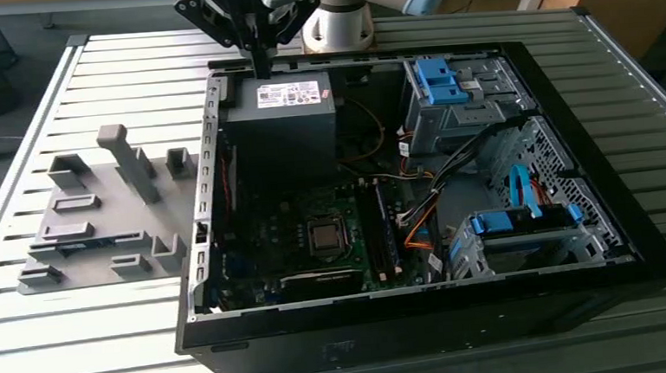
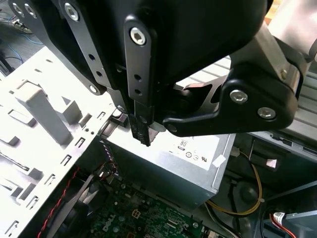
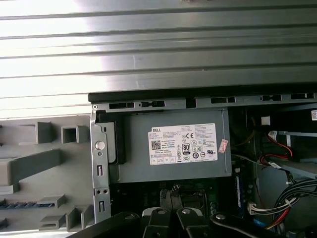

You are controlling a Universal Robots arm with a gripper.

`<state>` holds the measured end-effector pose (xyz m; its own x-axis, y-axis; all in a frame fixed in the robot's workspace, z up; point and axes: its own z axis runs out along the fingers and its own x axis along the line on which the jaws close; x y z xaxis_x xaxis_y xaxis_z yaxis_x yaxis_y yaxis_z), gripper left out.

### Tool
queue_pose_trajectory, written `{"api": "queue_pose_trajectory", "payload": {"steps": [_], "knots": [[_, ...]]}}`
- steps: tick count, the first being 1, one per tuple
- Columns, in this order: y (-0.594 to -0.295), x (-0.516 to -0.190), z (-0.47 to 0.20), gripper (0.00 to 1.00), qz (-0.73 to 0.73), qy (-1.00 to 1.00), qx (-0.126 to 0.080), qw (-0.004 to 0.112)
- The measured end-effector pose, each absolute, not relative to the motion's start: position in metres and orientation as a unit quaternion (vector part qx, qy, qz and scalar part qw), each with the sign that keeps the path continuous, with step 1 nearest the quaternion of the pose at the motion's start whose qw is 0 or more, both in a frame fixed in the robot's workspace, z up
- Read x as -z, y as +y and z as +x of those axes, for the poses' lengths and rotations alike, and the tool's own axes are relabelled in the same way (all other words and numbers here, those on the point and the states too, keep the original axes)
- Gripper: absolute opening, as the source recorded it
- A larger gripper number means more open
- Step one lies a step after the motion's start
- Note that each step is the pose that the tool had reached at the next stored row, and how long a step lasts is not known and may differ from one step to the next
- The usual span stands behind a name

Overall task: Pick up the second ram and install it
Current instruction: 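Reach for the second ram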

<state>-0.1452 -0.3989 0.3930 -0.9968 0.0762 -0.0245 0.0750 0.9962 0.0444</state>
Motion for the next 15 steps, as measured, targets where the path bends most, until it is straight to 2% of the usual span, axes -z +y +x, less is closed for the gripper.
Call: {"api": "queue_pose_trajectory", "payload": {"steps": [15], "knots": [[-0.3989, -0.3926, -0.1537, 0.11, 0.038, 0.999, -0.022, 0.013]]}}
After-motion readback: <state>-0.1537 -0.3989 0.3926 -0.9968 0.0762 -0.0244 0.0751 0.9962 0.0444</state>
